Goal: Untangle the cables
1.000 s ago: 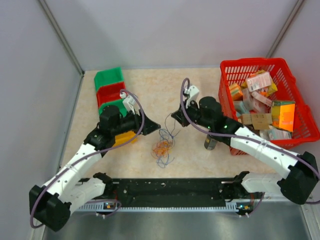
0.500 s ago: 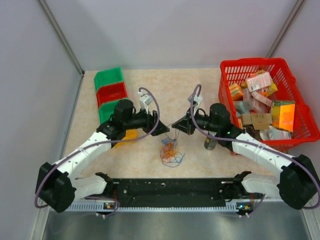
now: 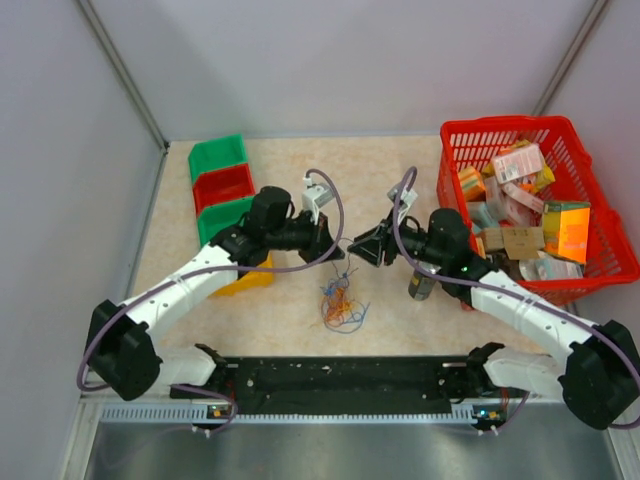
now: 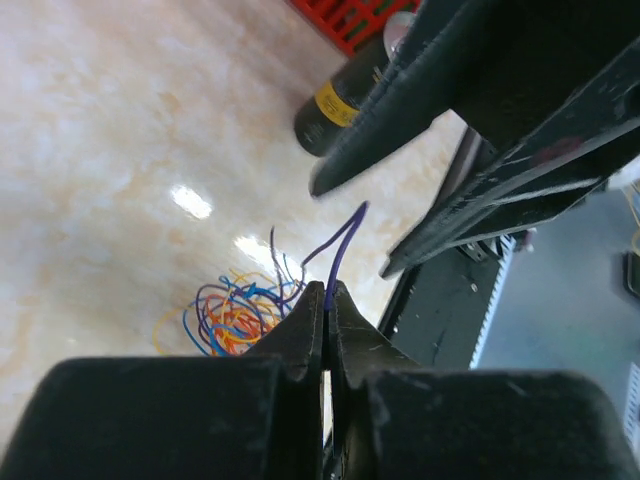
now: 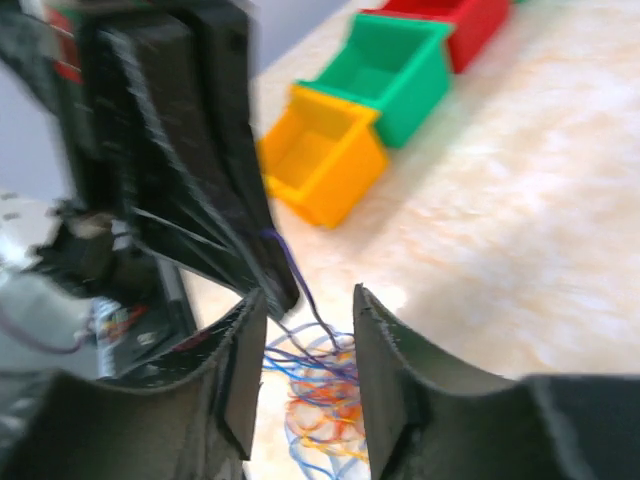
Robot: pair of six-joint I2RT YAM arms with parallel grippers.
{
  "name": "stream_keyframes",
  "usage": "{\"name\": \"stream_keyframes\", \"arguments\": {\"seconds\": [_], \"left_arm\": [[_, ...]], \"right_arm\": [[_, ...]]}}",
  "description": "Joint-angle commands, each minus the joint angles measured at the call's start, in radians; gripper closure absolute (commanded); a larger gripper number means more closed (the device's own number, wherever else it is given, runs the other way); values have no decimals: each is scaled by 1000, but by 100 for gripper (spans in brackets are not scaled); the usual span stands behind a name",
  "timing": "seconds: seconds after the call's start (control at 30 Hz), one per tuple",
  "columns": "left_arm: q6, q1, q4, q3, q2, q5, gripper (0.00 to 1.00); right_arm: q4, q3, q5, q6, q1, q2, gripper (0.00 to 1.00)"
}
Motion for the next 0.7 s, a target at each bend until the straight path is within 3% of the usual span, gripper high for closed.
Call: {"name": "stream_keyframes", "arguments": {"seconds": [0.0,0.03,0.1,0.2,0.37,0.53,0.67], "left_arm": [[31,0,-48,104,-56,-127,100],[21,0,-47,118,-67,-125,100],[-9,0,-31,144,-87,-119,100],[-51,0,-24,191,-92,-125,100],[-95,1,-37,254,-75,-122,100],[-114,1,-33,265,-73,-147,100],[-132,0,-14,267,-70,-128,100]], "right_arm": [[-162,41,336,-97,-1,-45,49],[-169,41,344,-99,-1,-44,39],[-131,29,288,-94,-1,-28,30],[-40,4,164,-76,0,-2,28],[44,-22,113,-62,19,10,26],[132,-51,85,-5,19,22,29],[133,-42,105,12,20,65,48]]}}
